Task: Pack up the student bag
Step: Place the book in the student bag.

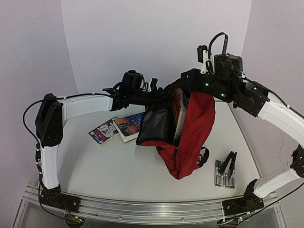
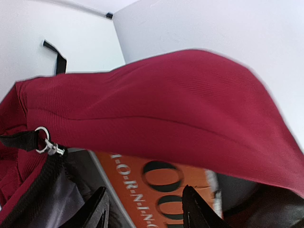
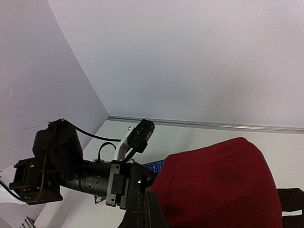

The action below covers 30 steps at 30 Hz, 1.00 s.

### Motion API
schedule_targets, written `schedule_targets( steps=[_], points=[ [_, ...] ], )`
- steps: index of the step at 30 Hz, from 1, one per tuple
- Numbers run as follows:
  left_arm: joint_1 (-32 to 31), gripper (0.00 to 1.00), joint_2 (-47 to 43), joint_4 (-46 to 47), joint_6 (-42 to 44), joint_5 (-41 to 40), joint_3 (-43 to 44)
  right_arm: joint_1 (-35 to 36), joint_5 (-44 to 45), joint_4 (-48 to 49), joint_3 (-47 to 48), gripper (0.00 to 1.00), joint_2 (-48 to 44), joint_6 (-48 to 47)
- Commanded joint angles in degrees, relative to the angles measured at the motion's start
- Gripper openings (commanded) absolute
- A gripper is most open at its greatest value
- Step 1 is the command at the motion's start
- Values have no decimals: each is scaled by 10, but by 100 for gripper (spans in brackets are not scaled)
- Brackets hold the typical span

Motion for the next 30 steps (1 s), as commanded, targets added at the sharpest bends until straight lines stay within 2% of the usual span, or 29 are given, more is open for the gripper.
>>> schedule_targets(
  steps=[1,10,14,18,22,27,30],
  points=[
    [-27,53,18,49,-12,23,24,3,16,25,1,0,-19,0],
    [-60,59,19,81,-5,44,-9,3,31,25,-2,0,-8,9],
    [-58,60,-11,50,30,20,-26,3,30,24,2,0,-11,8],
    [-48,65,-85,-23,90,-23,-51,3,40,23,-3,0,-23,4],
    [-21,73,-184,-65,112,-55,-115,3,47,23,-8,0,-34,3],
    [31,84,-322,-97,109,-126,-241,3,51,23,-12,0,-36,2],
    [80,88,-375,-71,80,-151,-344,3,53,23,-12,0,-32,3]
  ],
)
